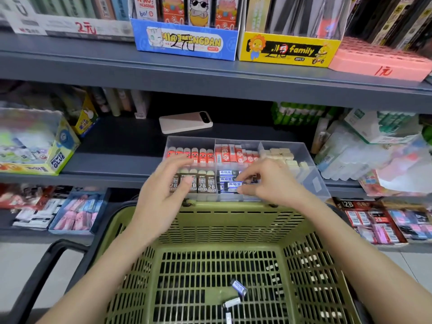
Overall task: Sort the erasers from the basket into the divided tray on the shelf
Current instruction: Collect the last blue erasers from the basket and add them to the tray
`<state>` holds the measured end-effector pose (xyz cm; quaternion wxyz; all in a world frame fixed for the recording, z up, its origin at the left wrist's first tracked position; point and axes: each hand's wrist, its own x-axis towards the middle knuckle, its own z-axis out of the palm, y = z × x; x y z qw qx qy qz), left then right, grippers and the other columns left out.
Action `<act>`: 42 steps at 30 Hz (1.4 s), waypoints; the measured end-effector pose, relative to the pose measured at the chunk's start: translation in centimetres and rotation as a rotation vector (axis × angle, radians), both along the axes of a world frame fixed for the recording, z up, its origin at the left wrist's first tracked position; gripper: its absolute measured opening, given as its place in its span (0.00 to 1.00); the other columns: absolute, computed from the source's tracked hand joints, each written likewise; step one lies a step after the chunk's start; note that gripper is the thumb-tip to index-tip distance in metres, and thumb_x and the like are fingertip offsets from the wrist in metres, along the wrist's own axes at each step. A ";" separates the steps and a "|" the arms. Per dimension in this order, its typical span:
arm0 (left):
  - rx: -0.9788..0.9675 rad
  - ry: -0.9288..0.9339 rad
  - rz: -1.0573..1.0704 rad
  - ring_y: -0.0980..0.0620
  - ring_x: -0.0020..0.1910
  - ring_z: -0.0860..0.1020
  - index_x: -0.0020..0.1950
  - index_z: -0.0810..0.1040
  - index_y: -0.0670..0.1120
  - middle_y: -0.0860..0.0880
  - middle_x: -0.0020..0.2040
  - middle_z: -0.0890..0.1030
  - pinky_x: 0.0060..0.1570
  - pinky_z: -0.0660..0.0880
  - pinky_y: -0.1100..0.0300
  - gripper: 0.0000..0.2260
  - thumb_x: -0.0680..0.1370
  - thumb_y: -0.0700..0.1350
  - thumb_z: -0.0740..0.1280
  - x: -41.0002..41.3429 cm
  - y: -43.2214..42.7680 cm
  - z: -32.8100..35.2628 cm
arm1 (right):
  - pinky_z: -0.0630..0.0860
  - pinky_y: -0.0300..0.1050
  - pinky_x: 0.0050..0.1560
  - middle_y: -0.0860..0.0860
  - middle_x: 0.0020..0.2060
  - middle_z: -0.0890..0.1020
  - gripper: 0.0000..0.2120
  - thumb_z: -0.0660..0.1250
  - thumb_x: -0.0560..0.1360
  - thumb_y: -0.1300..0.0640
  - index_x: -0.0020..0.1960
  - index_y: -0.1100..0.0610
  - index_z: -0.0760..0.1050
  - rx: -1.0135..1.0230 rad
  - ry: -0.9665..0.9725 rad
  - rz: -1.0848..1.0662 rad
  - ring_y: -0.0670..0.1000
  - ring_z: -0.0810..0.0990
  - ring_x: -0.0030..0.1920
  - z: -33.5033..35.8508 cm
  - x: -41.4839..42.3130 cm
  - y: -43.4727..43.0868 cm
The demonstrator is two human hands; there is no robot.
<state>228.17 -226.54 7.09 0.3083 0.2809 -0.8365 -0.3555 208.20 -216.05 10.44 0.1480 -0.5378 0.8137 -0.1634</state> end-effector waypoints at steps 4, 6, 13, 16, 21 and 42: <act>-0.189 -0.149 -0.009 0.58 0.71 0.62 0.65 0.75 0.47 0.52 0.69 0.71 0.72 0.57 0.54 0.17 0.79 0.49 0.58 1.2 0.0 -0.8 | 0.72 0.42 0.58 0.43 0.49 0.83 0.09 0.68 0.73 0.53 0.52 0.48 0.82 0.107 -0.113 0.047 0.44 0.78 0.51 -0.1 0.3 -0.5; -0.221 -0.158 -0.014 0.57 0.71 0.61 0.65 0.76 0.46 0.50 0.69 0.71 0.74 0.53 0.54 0.17 0.79 0.49 0.59 1.6 0.1 -1.0 | 0.72 0.44 0.61 0.42 0.50 0.81 0.09 0.67 0.75 0.55 0.54 0.49 0.81 0.126 -0.181 0.076 0.44 0.77 0.53 -0.2 0.5 -0.4; -0.283 -0.167 0.002 0.46 0.72 0.65 0.61 0.78 0.42 0.46 0.68 0.73 0.73 0.57 0.48 0.15 0.78 0.45 0.61 2.8 0.9 -0.7 | 0.66 0.54 0.62 0.48 0.49 0.81 0.10 0.66 0.75 0.55 0.55 0.53 0.81 -0.229 0.108 0.037 0.51 0.75 0.54 -1.1 2.7 1.6; -0.334 -0.141 0.050 0.44 0.66 0.72 0.56 0.81 0.41 0.44 0.62 0.77 0.67 0.63 0.53 0.12 0.77 0.42 0.63 4.1 1.7 -1.1 | 0.71 0.48 0.49 0.50 0.40 0.81 0.09 0.65 0.74 0.56 0.48 0.58 0.81 -0.569 0.105 0.134 0.52 0.77 0.45 -2.6 5.5 4.1; -0.347 -0.083 0.035 0.48 0.49 0.76 0.48 0.83 0.40 0.46 0.47 0.81 0.53 0.68 0.60 0.07 0.75 0.38 0.66 6.6 4.1 -3.3 | 0.77 0.46 0.49 0.49 0.49 0.79 0.13 0.68 0.74 0.51 0.57 0.54 0.78 -0.027 -0.092 0.307 0.49 0.79 0.46 -10.8 8.5 8.5; 0.047 -0.950 -0.787 0.51 0.52 0.72 0.70 0.67 0.57 0.50 0.55 0.74 0.45 0.69 0.59 0.27 0.73 0.61 0.68 4.8 15.3 -20.6 | 0.70 0.46 0.62 0.58 0.62 0.67 0.13 0.69 0.73 0.55 0.56 0.59 0.76 0.354 0.060 0.275 0.56 0.74 0.57 -23.1 7.1 12.3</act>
